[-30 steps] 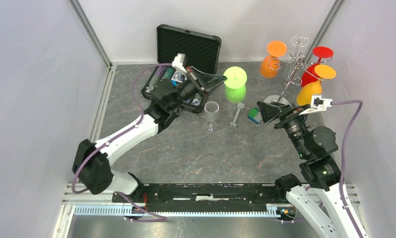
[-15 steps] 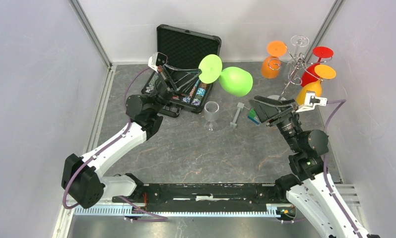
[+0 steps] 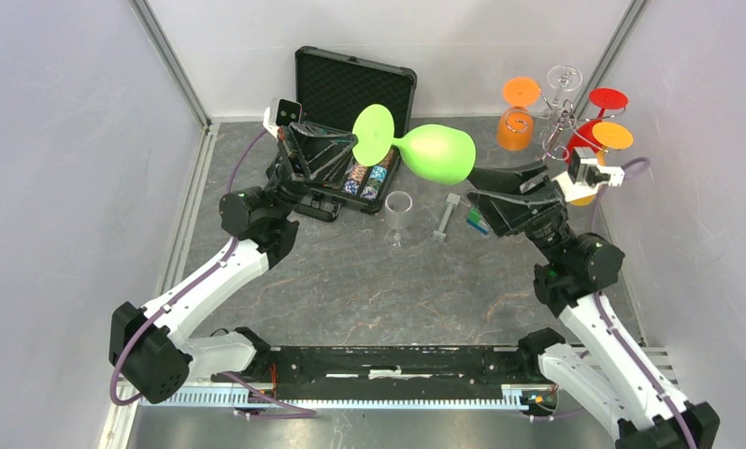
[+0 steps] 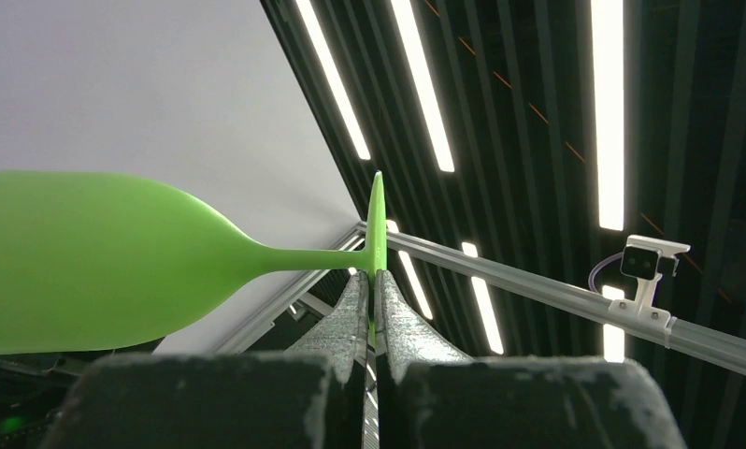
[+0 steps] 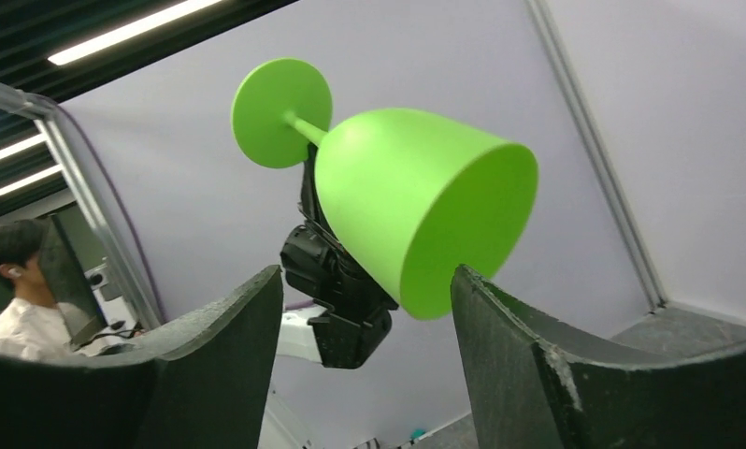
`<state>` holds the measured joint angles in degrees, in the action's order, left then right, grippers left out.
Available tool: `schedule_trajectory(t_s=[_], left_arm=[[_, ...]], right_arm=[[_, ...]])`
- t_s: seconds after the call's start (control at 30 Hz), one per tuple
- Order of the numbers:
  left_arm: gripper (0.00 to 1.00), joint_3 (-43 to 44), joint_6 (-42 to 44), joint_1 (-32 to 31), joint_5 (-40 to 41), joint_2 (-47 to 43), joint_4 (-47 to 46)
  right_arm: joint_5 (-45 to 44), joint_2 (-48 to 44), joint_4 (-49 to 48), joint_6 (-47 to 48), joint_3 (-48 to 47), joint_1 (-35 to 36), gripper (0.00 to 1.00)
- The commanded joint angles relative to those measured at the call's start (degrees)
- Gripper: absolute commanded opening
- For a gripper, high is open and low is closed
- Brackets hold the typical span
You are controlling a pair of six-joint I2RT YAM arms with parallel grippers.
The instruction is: Take the wine glass off the wine glass rack
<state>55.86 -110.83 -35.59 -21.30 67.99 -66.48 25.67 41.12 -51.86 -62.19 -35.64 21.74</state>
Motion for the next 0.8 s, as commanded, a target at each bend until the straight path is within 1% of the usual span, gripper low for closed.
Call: schedule_trajectory(t_s=[0.0,0.23,0.33,0.43,0.5,0.57,0.67,0.7,0.73,0.77], left_arm=[[0.02,1.6,-2.8,-0.1,-1.1,-1.2,-3.4],[0.02,1.2,-2.9,-0.1,-1.0,-1.6,-3.0],[0.02,1.7,-2.5,-0.1,-1.9,-1.4,-2.5],[0.02,2.0,-2.4,-0.1,-2.8,-1.2,-2.2],[0.02,1.7,-2.4,-0.1,-3.0,-1.1,-2.2],[0.02,1.2,-2.4,-0.1,-2.9,-1.0,-2.2],[0.02,0.8,-2.4,-0.1,-3.2,-0.8,-2.3],[0.02,0.7,-2.1,-0.2,-3.2,-0.7,-2.3],[0.07,0.5,-1.6,-0.1,-3.3,-0.8,-2.3],[0.16,0.3,-0.8,-0.1,-3.4,-0.8,-2.3]], right_arm=[[7.0,5.3,-11.0,-4.1,-5.5,0.2,0.68],[7.5,7.9,-20.5,-6.5,-6.3,0.6,0.54],[7.7,9.7,-27.1,-10.5,-7.0,0.9,0.48],[8.4,12.4,-33.1,-15.5,-8.8,1.7,0.39],[8.8,13.7,-35.3,-17.6,-10.1,2.3,0.33],[9.5,14.2,-34.8,-17.4,-11.3,2.8,0.26],[10.2,13.5,-30.3,-14.5,-12.1,3.0,0.09],[10.4,12.9,-27.3,-12.6,-12.3,2.9,0.01],[10.5,12.2,-24.1,-10.1,-12.6,2.9,0.00],[10.4,11.2,-20.0,-7.5,-12.8,2.9,0.00]])
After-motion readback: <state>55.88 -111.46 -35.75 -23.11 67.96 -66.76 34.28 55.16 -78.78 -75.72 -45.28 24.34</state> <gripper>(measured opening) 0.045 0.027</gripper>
